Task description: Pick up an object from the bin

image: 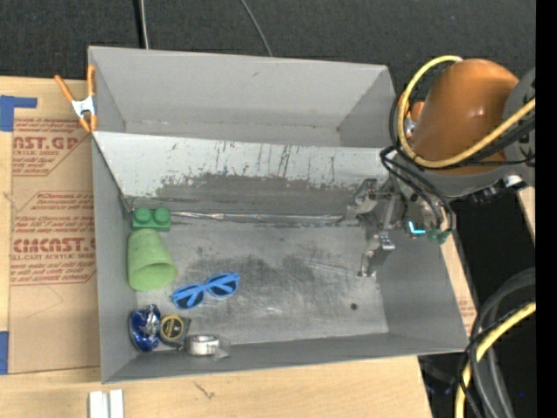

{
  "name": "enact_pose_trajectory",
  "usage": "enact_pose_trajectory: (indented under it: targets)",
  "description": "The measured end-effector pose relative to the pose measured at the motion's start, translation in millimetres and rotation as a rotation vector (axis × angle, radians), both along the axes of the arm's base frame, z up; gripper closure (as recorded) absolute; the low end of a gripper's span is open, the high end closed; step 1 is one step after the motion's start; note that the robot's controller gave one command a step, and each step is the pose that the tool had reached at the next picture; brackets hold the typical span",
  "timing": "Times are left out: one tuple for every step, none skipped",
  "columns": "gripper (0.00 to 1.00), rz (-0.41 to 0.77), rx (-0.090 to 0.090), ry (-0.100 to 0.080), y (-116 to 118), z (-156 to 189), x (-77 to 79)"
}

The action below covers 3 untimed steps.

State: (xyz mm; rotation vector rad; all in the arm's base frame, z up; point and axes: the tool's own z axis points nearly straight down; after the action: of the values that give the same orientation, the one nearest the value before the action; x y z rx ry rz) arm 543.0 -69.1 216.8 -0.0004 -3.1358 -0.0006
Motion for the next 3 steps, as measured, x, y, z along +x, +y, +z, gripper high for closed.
enact_pose_trajectory:
  targets:
    - [0.0, 0.351, -0.003, -0.014, 88, -143, 15.3]
    - [0.0, 0.335, 0.003, -0.008, 116, -115, -4.7]
    - [0.0, 0.468, 0.006, -0.01, 223, -117, -1.0]
